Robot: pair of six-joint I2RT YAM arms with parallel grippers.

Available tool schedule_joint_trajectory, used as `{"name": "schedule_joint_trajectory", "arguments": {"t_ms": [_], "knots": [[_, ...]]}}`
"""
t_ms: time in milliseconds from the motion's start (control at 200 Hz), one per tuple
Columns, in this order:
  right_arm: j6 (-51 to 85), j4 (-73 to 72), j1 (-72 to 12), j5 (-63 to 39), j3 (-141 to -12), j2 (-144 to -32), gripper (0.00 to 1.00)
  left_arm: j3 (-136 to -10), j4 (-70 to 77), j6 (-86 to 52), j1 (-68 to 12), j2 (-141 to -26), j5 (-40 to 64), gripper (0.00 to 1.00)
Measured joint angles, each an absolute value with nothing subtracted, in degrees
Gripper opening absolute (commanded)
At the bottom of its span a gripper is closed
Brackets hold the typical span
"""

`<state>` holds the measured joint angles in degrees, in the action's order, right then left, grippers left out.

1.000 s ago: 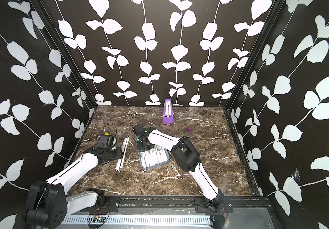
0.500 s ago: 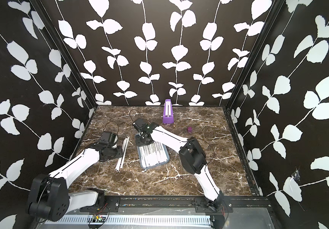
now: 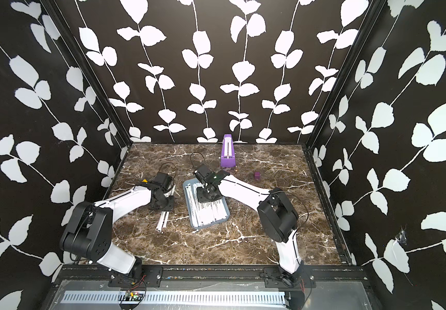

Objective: Put the straws into the storage box
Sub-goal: Pick up the straw from the center of the board.

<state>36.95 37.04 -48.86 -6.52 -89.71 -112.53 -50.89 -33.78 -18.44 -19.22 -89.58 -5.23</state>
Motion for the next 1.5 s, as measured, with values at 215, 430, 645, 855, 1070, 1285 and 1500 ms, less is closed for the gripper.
{"name": "schedule_joint_trajectory", "arguments": {"t_ms": [215, 430, 645, 855, 1070, 1285, 1500], "knots": [[37.1, 36.0, -48.6, -6.8, -88.4, -111.5, 0.19, -51.3, -34.0, -18.2, -19.3, -91.2, -5.4, 0.21], [37.1, 34.9, -48.6, -7.3, -88.4, -111.4, 0.19, -53.3, -35.3, -18.1, -20.6, -91.2, -5.6, 0.23], [37.3, 34.3, -48.6, -7.6, -88.4, -111.4, 0.18, -54.8, -35.5, -17.8, -21.7, -91.5, -6.0, 0.23], [37.3, 34.3, -48.6, -7.7, -88.4, -111.4, 0.18, -55.3, -35.4, -17.5, -21.7, -95.6, -7.2, 0.23], [37.3, 34.2, -48.6, -7.7, -88.4, -111.4, 0.18, -55.3, -35.4, -17.3, -21.7, -95.9, -8.2, 0.23], [37.3, 34.1, -48.6, -7.8, -88.4, -111.4, 0.18, -55.3, -35.6, -17.3, -21.7, -94.1, -8.3, 0.23], [37.3, 34.1, -48.6, -8.2, -88.4, -111.4, 0.18, -55.3, -35.5, -16.8, -20.1, -93.3, -8.6, 0.24]]}}
